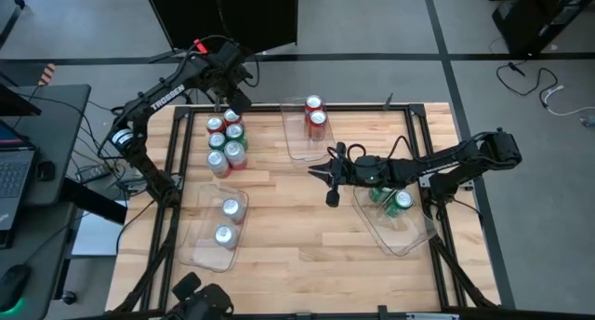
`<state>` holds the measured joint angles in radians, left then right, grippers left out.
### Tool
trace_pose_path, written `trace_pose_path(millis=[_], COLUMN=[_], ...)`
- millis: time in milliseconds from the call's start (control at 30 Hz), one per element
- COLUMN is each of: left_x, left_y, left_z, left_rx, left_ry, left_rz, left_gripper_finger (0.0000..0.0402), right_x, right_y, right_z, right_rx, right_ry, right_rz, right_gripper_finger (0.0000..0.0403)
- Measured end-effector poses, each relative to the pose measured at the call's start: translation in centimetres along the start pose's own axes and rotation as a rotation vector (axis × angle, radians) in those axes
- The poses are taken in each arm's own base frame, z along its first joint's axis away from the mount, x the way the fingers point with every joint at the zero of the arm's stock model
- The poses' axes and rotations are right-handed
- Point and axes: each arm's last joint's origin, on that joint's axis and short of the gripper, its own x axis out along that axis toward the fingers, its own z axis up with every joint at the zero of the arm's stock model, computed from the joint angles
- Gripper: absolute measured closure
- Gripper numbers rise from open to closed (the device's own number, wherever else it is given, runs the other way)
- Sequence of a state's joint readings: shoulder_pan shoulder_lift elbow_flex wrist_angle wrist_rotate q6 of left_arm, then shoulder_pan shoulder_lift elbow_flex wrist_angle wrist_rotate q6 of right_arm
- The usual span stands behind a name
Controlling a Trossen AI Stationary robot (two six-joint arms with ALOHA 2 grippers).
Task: Sort soda cans
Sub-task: Put the orange soda can into the top transparent bin
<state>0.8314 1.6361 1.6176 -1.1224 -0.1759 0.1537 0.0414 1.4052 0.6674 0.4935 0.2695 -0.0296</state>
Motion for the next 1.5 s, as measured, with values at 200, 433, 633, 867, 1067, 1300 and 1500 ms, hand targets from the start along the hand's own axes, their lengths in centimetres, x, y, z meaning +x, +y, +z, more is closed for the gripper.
trace_pose_path(millis=[200, 433, 633, 867, 1067, 1300, 1500], left_x=[0.0, -0.2, -0.1, 1.6, 4.2, 6.0, 6.5], left_y=[-0.3, -0.5, -0.3, 0.3, 0.1, -0.1, -0.1], left_z=[-1.0, -2.1, -1.5, -1.5, -1.5, -1.6, -1.1], left_rx=[0.011, 0.008, -0.039, -0.094, -0.095, -0.069, -0.065], left_ry=[0.101, 0.213, 0.141, 0.193, 0.268, 0.317, 0.28], left_rz=[-0.073, -0.093, -0.107, -0.154, -0.162, -0.156, -0.132], left_gripper_finger=[0.0183, 0.0135, 0.0114, 0.0112, 0.0112, 0.0112, 0.0112], right_x=[0.0, 0.0, 0.0, 0.0, 0.0, 0.0, 0.0], right_y=[0.0, 0.0, 0.0, 0.0, 0.0, 0.0, 0.0], right_z=[-0.1, -0.1, -0.1, -0.1, -0.2, -0.2, -0.2], right_rx=[-0.003, -0.003, -0.002, -0.002, -0.004, -0.005, -0.005], right_ry=[0.011, 0.011, 0.011, 0.011, 0.018, 0.022, 0.023], right_rz=[0.0, 0.0, 0.0, 0.0, 0.001, 0.001, 0.001], right_gripper_finger=[0.0342, 0.0329, 0.0318, 0.0302, 0.0292, 0.0286, 0.0285])
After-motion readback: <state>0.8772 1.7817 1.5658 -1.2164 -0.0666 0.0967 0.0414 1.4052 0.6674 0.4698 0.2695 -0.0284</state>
